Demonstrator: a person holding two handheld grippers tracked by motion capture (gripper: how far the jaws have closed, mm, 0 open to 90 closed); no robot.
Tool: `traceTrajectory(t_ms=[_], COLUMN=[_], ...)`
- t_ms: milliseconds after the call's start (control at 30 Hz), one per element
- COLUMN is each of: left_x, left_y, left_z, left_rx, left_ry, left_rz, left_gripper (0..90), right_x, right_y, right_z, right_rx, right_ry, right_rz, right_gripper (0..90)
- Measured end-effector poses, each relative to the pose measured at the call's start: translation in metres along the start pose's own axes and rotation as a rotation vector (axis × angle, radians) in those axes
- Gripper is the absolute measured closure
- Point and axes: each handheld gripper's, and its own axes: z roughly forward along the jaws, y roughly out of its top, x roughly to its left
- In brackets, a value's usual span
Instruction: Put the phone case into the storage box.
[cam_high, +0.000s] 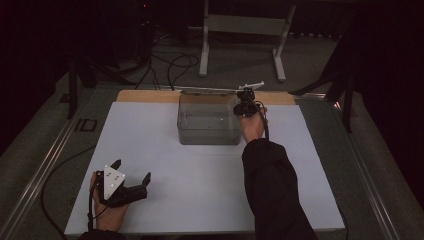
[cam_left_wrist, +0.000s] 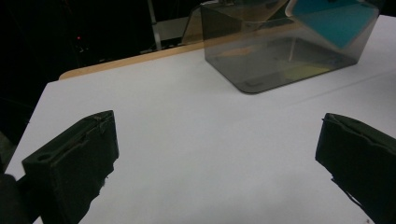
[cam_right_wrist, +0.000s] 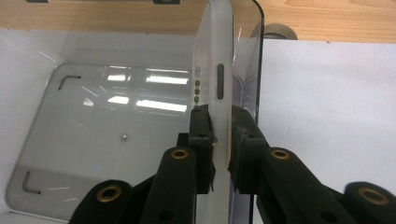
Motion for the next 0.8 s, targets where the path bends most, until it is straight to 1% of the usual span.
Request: traceTrajectory(t_ms=[233,500,700,800], left_x=[-0.0006,-0.0008,-0.0008,-0.0008], left_y=[0.0000,0.0001,0.0001,0.0001], left_z=[0.0001,0.0003,0.0003,0.0002], left_rx=[0.000,0.001,0.002,0.001], left_ry=[0.000,-0.001,-0.001,-0.001], left_rz=[0.001,0.002,0.002,0.002], left_gripper=[0.1,0.1,0.1,0.1], right_x=[0.0016,0.0028,0.0053,0.0059], right_y=[-0.0012,-0.0020,-0.0022,-0.0019], right_z=[-0.0007,-0.0014,-0.0009,-0.0008], right_rx=[0.003,0.007,0.007,0.010], right_ry=[-0.010,-0.018,-0.037,-0.043], right_rz=[-0.009,-0.004,-0.023,-0.025], right_gripper=[80.6,80.2,80.1,80.2])
